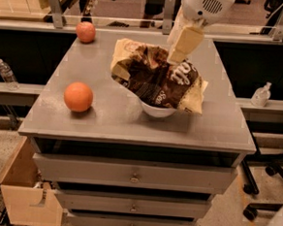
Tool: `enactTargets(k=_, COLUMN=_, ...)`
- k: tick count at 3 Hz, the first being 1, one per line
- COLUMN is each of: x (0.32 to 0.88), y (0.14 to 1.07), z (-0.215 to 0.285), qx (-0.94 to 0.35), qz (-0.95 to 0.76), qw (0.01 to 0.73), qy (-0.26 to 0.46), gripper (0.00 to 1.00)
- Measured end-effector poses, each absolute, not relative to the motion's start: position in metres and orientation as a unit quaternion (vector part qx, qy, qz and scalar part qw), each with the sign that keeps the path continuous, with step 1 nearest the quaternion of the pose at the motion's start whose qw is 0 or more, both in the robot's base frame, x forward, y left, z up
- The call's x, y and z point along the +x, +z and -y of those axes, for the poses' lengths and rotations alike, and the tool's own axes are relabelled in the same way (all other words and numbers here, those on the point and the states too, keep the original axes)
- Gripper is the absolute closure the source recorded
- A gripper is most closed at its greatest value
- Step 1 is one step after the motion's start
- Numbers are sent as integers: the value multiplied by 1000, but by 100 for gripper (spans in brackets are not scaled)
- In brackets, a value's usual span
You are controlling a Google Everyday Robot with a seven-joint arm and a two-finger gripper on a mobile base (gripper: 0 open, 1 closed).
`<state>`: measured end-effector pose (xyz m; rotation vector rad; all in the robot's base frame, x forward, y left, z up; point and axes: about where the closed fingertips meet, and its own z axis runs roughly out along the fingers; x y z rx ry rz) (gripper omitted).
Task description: Place brown chip bag into white bowl
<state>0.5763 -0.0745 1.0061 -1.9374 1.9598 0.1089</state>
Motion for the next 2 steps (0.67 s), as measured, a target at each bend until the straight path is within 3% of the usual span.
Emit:
enactTargets(k=1, x=580, y=1007, z=72, qx=-688, qz=-697, qw=199, qy=36, gripper=0)
enactTargets(k=2, x=580, y=1007, z=72, qx=-688, qz=-697, qw=199, qy=36, gripper=0)
